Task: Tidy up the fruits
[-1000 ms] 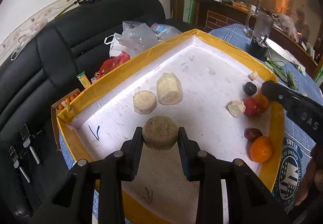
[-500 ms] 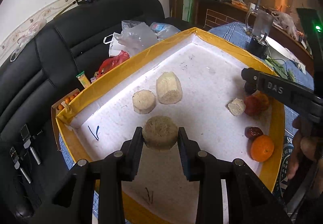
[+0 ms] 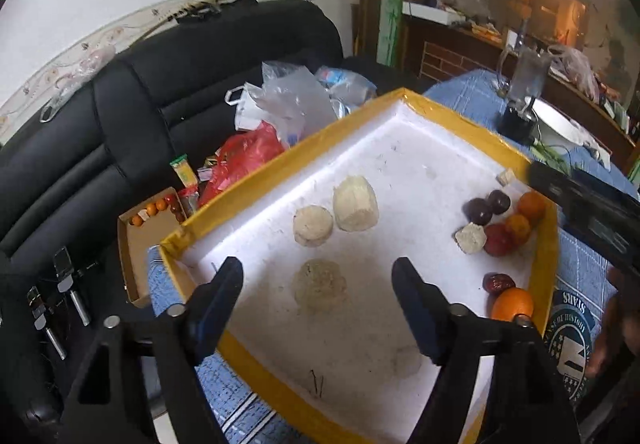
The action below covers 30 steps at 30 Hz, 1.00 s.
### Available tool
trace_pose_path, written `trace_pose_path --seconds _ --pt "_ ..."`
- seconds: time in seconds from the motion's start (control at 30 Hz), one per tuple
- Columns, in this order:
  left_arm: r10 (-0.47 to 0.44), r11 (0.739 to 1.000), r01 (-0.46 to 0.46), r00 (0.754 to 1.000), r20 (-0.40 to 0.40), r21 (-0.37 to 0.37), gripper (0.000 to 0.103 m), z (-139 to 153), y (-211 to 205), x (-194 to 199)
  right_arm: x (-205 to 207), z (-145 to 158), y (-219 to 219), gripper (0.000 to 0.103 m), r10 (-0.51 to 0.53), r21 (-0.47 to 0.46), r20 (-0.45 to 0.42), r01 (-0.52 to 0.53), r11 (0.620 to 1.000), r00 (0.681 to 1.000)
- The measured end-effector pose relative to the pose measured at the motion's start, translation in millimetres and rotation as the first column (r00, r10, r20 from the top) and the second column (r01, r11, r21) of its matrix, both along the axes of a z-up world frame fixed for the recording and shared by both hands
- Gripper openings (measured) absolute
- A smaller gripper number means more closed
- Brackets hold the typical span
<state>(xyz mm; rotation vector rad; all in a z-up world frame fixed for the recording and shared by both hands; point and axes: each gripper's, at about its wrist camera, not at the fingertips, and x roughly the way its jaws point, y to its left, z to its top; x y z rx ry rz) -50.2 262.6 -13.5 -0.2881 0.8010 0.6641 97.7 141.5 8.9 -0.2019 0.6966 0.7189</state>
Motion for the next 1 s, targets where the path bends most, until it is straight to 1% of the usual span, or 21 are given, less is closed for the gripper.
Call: trace_pose_path --seconds 0.03,0.17,0.3,0.4,0.43,0.47,0.5,0.53,0.6,0.7,0.8,0.9,0.93,1.0 --pt "0.0 1.0 0.0 1.0 0.003 -0.005 0.078 0.9 -1.6 -1.3 -5.3 3.7 -7.0 0.087 -0.003 0.008 0.012 0.003 1.0 1.0" --pt "-0.001 1.0 0.001 1.0 0.0 0.0 0.079 3.3 -11.0 -4.9 -31.8 15.9 -42.2 0.103 0.025 0.03 0.028 -0.026 0.999 0.999" --pt "-0.013 1.0 0.013 1.0 0.016 0.006 0.084 7.8 -23.9 -11.0 -62.6 21.8 -76.9 0.103 0.057 0.02 0.045 -0.058 0.998 0.997" --pt "-0.024 1.0 0.024 0.999 0.024 0.017 0.089 11.4 -34.4 -14.5 -81.8 24.4 -101.6 0.103 0.055 -0.007 0.064 -0.054 0.999 0.996" --pt "-0.035 0.999 0.034 0.999 0.029 0.029 0.091 13.1 -38.3 -14.8 -84.2 24.5 -108.7 0.103 0.05 -0.011 0.064 -0.049 0.999 0.997" --pt "-0.04 0.998 0.039 0.999 0.032 0.047 0.098 14.4 -42.1 -15.2 -87.6 24.9 -115.0 0.103 0.046 -0.011 0.064 -0.045 0.999 0.997" --pt "-0.046 0.997 0.044 0.998 0.034 0.066 0.101 16.2 -46.8 -15.2 -90.9 25.2 -121.1 0.103 0.042 -0.012 0.064 -0.041 0.999 0.997" --pt "-0.054 0.995 0.051 0.998 0.038 0.091 0.102 18.5 -52.9 -15.9 -93.3 25.1 -126.7 0.103 0.035 -0.014 0.064 -0.034 0.999 0.997" --pt "-0.07 0.993 0.066 0.997 0.035 0.1 0.102 20.8 -59.6 -15.7 -97.6 25.6 -134.9 0.103 0.021 -0.012 0.067 -0.02 1.0 0.998" --pt "-0.094 0.992 0.09 0.995 0.044 0.089 0.102 24.2 -64.8 -16.2 -101.8 26.1 -140.7 0.103 0.014 -0.001 0.064 -0.013 1.0 0.998" --pt "-0.096 0.991 0.089 0.993 0.068 0.097 0.102 28.4 -67.1 -19.8 -107.5 26.8 -143.4 0.103 0.01 -0.012 0.079 -0.009 1.0 0.997" --pt "-0.066 0.992 0.054 0.993 0.1 0.116 0.103 32.5 -65.5 -24.9 -111.3 26.9 -146.5 0.103 0.008 -0.023 0.085 -0.006 1.0 0.996" --pt "-0.061 0.992 0.049 0.993 0.099 0.118 0.103 32.2 -66.1 -25.1 -112.2 27.0 -147.8 0.103 0.005 -0.023 0.087 -0.003 1.0 0.996" --pt "-0.071 0.993 0.062 0.994 0.087 0.099 0.103 29.7 -64.8 -22.9 -112.3 26.1 -149.3 0.103 -0.001 -0.026 0.083 0.003 1.0 0.997"
